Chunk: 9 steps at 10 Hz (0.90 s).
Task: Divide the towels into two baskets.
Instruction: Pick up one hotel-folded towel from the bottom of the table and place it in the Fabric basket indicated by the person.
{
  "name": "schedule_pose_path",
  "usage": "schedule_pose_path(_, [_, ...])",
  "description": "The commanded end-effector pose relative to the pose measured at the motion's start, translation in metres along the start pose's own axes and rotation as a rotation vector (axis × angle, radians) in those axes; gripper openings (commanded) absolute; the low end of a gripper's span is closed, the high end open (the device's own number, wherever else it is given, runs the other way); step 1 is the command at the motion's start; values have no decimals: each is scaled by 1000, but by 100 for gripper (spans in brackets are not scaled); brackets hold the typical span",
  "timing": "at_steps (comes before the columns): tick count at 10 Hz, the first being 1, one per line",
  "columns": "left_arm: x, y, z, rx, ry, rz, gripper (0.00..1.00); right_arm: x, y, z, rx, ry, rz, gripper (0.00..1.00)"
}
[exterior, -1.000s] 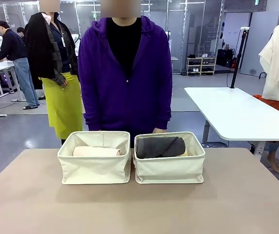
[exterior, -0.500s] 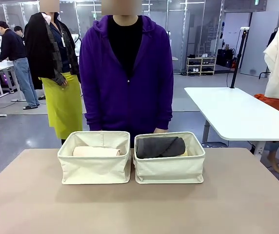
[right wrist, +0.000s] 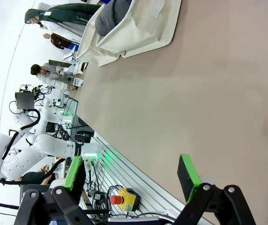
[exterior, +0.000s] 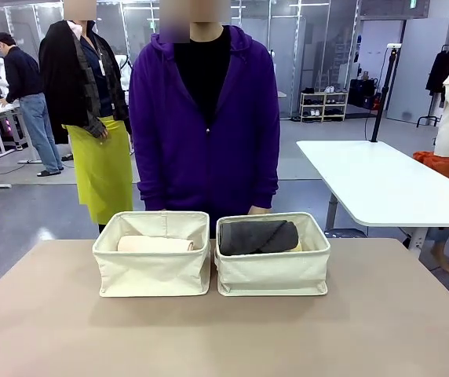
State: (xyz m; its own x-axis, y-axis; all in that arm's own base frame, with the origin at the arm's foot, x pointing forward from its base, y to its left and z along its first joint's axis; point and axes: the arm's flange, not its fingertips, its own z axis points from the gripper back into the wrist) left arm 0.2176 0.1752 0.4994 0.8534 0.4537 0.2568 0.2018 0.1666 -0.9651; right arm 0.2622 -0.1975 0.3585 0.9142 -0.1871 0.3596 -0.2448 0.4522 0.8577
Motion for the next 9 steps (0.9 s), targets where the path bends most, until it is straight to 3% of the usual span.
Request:
schedule_pose_path(1, [2, -3, 2, -26, -1, -23, 100, -1, 6, 0, 7, -9, -9, 100])
schedule_pose_path(9, [2, -3, 2, -26, -1, -23, 100, -1, 6, 0, 7, -9, -9, 100])
